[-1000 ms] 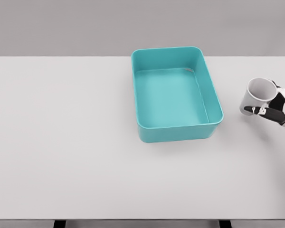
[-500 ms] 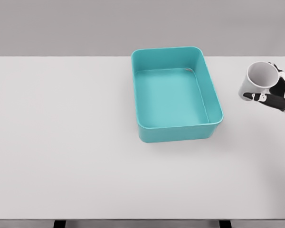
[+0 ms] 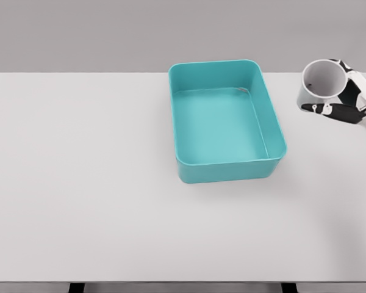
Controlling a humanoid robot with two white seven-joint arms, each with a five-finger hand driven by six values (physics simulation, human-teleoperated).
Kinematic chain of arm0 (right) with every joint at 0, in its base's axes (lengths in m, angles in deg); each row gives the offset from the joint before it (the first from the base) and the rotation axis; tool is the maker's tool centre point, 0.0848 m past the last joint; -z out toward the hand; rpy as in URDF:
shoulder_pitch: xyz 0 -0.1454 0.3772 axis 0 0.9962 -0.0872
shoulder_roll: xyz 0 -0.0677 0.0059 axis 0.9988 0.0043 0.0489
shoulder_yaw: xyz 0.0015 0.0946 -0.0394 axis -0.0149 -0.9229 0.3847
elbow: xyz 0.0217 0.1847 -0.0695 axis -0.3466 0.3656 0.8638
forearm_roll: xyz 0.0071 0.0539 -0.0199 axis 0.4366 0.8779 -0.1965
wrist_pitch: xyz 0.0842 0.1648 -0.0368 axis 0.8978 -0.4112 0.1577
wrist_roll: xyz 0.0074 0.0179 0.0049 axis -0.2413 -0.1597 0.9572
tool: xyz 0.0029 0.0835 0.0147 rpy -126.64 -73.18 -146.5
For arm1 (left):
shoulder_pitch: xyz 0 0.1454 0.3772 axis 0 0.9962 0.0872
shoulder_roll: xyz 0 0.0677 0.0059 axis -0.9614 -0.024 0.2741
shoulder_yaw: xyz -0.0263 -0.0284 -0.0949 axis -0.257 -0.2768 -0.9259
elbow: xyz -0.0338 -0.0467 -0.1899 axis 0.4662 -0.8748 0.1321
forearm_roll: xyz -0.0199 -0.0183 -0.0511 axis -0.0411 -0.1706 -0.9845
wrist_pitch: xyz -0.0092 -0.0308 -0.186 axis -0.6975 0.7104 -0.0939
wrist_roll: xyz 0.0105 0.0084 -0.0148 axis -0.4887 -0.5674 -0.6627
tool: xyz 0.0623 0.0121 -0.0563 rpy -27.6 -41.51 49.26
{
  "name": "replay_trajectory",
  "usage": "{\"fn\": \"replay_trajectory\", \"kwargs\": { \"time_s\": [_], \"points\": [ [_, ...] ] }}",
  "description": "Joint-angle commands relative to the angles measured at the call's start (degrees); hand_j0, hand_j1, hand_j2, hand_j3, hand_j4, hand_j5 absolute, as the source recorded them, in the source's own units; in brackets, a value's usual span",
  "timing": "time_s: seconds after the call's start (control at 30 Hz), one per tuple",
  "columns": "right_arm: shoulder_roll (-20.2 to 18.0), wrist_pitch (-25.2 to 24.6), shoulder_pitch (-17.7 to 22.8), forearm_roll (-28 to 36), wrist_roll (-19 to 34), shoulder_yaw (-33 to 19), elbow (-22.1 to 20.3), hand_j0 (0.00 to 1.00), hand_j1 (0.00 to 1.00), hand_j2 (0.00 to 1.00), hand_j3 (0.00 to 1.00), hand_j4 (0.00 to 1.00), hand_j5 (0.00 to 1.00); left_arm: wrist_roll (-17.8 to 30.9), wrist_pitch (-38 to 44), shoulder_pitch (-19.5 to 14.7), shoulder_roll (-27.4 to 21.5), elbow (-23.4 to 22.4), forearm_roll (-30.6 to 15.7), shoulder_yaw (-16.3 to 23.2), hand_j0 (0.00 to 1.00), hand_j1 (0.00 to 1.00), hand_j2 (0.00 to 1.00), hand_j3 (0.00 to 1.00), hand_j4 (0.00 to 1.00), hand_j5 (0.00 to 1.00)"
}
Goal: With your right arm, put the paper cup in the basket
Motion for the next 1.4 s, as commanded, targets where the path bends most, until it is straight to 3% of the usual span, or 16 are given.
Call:
{"fn": "replay_trajectory", "kwargs": {
  "time_s": [0.0,0.23,0.63,0.77,1.37],
  "points": [
    [0.16,-0.10,-0.09,-1.43,-0.01,0.83,-0.93,0.49,0.49,0.49,0.49,0.49,0.49,0.01,0.04,0.00,0.00,0.01,-0.02,0.03,1.00,1.00,1.00,1.00,1.00,1.00],
    [4.03,-0.10,-2.90,-9.17,-0.01,1.09,-1.72,0.49,0.49,0.49,0.49,0.49,0.49,0.01,0.04,0.00,0.00,0.01,-0.02,0.03,1.00,1.00,1.00,1.00,1.00,1.00],
    [5.61,-0.18,-6.06,-16.28,-0.01,4.08,-3.48,0.49,0.49,0.49,0.49,0.49,0.49,0.01,0.04,0.00,0.00,0.01,-0.02,0.03,1.00,1.00,1.00,1.00,1.00,1.00],
    [5.96,-0.18,-7.56,-19.36,-0.01,7.07,-6.20,0.49,0.49,0.49,0.49,0.49,0.49,0.01,0.04,0.00,0.00,0.01,-0.02,-0.06,1.00,1.00,1.00,1.00,1.00,1.00],
    [5.96,-1.41,-12.92,-32.46,-0.01,17.26,-5.59,0.50,0.50,0.50,0.50,0.50,0.50,0.01,-0.04,0.00,0.00,0.01,-0.02,0.03,1.00,1.00,1.00,1.00,1.00,1.00]
  ]
}}
